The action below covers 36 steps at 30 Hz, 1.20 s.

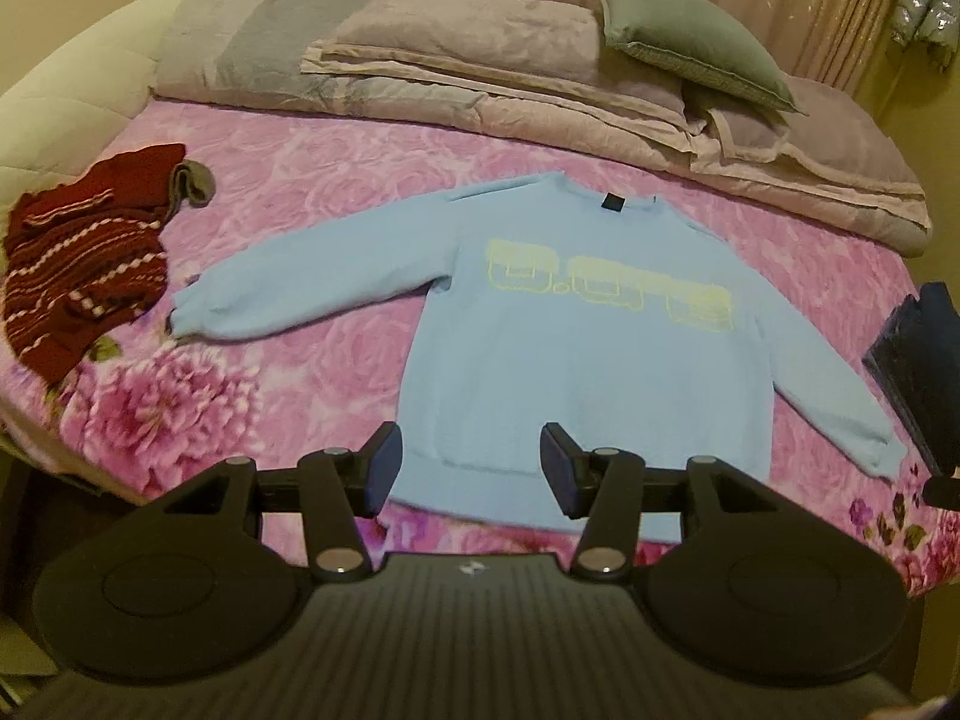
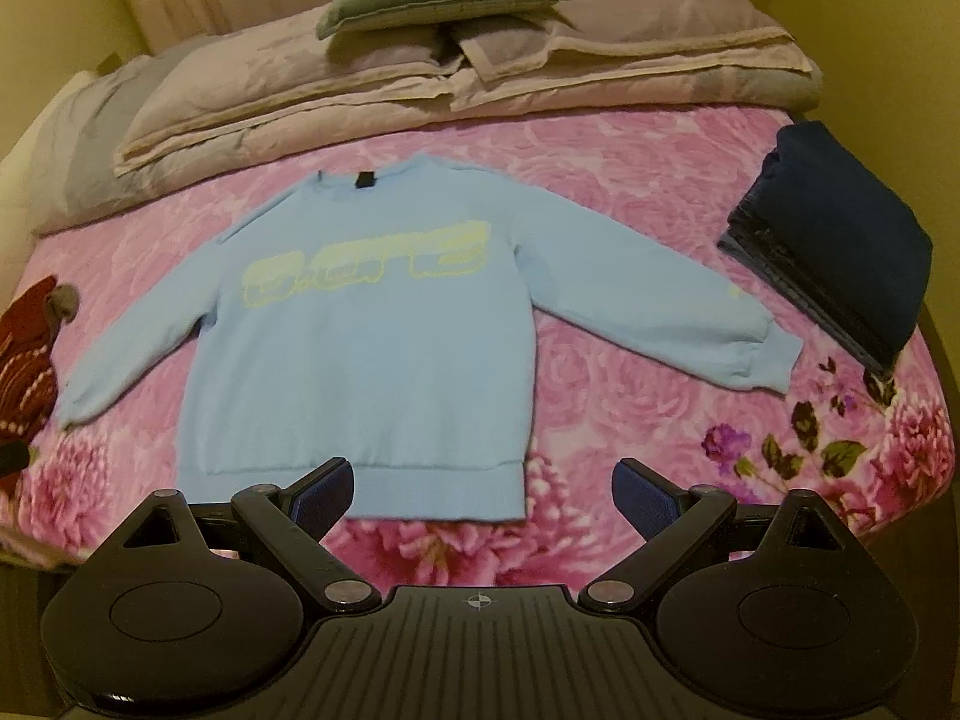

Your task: Fold clothes

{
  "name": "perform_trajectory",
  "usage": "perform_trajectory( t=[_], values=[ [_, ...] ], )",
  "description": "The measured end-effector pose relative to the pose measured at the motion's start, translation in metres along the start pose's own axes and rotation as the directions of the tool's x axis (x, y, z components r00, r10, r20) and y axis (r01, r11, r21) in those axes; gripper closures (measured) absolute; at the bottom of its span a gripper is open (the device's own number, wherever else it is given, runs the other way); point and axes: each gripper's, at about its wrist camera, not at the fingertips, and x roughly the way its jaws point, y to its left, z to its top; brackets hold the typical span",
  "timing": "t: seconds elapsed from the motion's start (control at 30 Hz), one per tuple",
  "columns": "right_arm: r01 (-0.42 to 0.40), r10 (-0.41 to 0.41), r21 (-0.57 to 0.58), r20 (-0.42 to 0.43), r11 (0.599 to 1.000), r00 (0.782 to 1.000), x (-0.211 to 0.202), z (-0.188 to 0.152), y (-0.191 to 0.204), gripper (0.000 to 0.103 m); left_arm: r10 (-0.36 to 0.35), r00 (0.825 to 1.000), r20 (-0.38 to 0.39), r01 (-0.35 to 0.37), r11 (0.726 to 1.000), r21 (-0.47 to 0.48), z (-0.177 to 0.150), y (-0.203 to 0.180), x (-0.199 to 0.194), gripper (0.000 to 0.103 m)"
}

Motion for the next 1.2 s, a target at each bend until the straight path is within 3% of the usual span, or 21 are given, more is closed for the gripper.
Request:
perform_trajectory(
  t=[0.2,0.43,0.63,0.73,0.87,0.93,1.03,1.2],
  values=[
    [0.034,-0.034,0.041,-0.014,0.999,0.999,0.031,0.044,0.034,0.008,-0.04,0.999,-0.011,0.04,0.999,-0.01,0.058,0.026,0.049,0.056],
    [0.09,-0.088,0.101,-0.026,0.991,0.996,0.076,0.096,0.077,0.008,-0.055,0.997,-0.052,0.05,0.995,-0.092,0.106,0.088,0.116,0.055],
    [0.125,-0.116,0.13,-0.076,0.984,0.99,0.121,0.116,0.102,0.008,-0.065,0.997,-0.038,0.057,0.982,-0.182,0.116,0.142,0.174,0.058],
    [0.151,-0.142,0.109,-0.091,0.982,0.986,0.141,0.12,0.109,0.008,-0.088,0.994,-0.07,0.063,0.952,-0.3,0.107,0.171,0.205,0.058],
    [0.2,-0.186,0.11,-0.124,0.973,0.975,0.173,0.122,0.107,0.008,-0.101,0.989,-0.107,0.04,0.884,-0.467,0.083,0.211,0.24,0.058],
    [0.223,-0.206,0.106,-0.148,0.969,0.967,0.192,0.123,0.104,0.008,-0.098,0.989,-0.107,0.023,0.834,-0.552,0.066,0.232,0.254,0.058],
    [0.233,-0.216,0.096,-0.16,0.968,0.963,0.217,0.121,0.103,0.008,-0.087,0.992,-0.096,-0.001,0.735,-0.678,0.039,0.263,0.273,0.06],
    [0.208,-0.195,0.095,-0.133,0.973,0.972,0.251,0.114,0.104,0.008,-0.026,1.0,-0.018,-0.002,0.537,-0.844,0.004,0.301,0.297,0.063]
  ],
)
